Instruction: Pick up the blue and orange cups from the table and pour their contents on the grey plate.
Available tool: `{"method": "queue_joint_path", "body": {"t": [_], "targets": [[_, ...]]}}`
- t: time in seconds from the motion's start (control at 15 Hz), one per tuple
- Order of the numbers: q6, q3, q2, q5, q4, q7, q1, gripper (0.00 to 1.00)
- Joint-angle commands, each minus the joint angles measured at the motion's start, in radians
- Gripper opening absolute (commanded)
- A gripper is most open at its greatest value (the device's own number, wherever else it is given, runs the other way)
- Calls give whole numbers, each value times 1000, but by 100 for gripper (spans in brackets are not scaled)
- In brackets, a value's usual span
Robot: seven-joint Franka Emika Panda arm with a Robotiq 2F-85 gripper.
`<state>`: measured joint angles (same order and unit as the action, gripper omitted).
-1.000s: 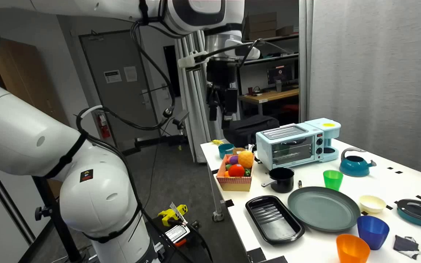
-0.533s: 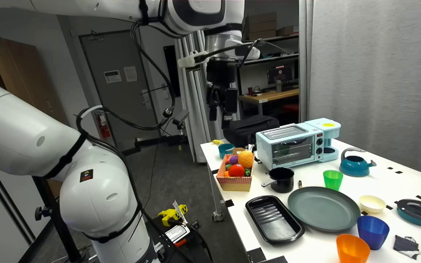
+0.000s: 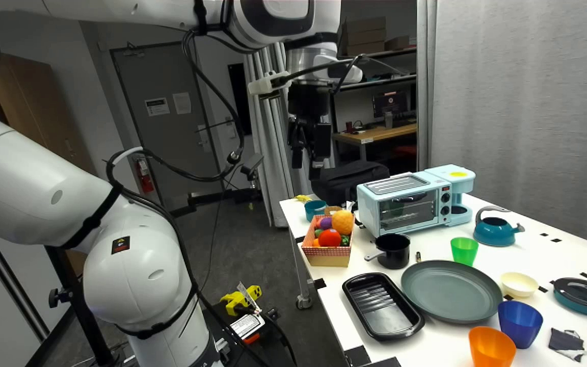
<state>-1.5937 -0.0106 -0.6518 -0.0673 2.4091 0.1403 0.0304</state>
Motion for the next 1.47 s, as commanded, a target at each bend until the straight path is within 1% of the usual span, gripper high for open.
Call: {"method": "queue_joint_path", "body": {"t": [0.0,0.13,0.4,0.53,0.93,1.2,1.33,1.4], "targets": [[2,-3,1,-2,-2,-2,4,100],[-1,-4,20,-2,-14,0,5,100],[-55,1,134,1,-78,9,14,100],[-99,6,213,6,-128,14,23,100],[-218,34,476,29,-324,17,47,100],[-292,62,620,46,-442,20,55,100],[-325,76,672,49,-491,29,59,100],[-314,72,607,32,-412,5,49,100]]}}
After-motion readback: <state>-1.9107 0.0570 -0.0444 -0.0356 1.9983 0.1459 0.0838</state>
